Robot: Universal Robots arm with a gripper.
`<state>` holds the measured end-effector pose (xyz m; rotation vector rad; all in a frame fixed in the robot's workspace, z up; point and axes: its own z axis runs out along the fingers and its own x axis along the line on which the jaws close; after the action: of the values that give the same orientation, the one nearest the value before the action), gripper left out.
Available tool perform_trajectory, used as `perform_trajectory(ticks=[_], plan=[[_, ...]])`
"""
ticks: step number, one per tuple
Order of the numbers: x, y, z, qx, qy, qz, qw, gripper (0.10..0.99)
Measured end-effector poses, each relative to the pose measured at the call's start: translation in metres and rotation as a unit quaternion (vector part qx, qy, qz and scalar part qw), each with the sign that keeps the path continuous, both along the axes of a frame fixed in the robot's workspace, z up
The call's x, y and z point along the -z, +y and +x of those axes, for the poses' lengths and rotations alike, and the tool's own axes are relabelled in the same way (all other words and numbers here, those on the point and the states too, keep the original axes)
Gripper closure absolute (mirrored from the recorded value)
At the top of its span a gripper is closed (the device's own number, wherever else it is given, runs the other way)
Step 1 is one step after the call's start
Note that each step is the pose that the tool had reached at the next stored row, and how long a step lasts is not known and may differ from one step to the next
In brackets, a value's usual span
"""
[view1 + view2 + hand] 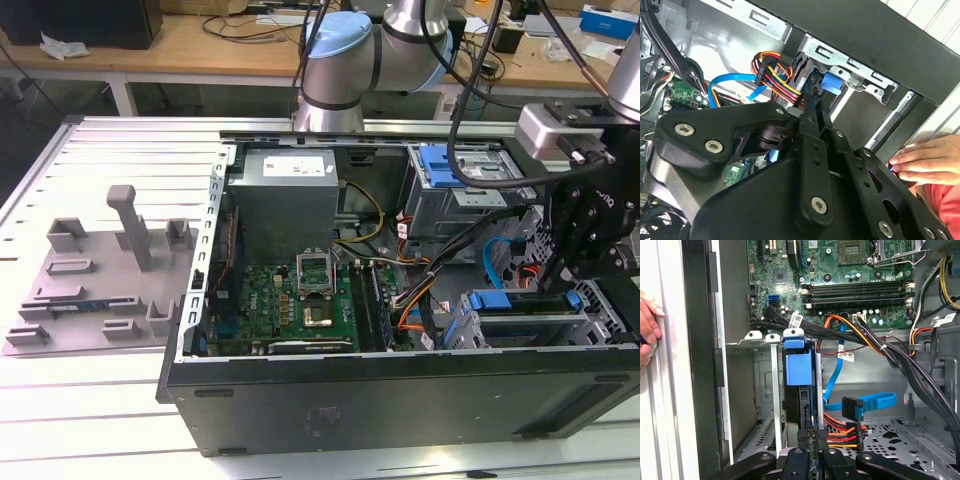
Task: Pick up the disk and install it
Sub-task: 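Insert the first disk wire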
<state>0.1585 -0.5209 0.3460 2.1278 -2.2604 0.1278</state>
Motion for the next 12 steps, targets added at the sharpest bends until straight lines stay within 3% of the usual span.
perform_trajectory(ticks=[12], plan=[[0.0035, -0.0008, 0.0000, 0.000, 0.0000, -0.0001, 1.0000, 0.922]])
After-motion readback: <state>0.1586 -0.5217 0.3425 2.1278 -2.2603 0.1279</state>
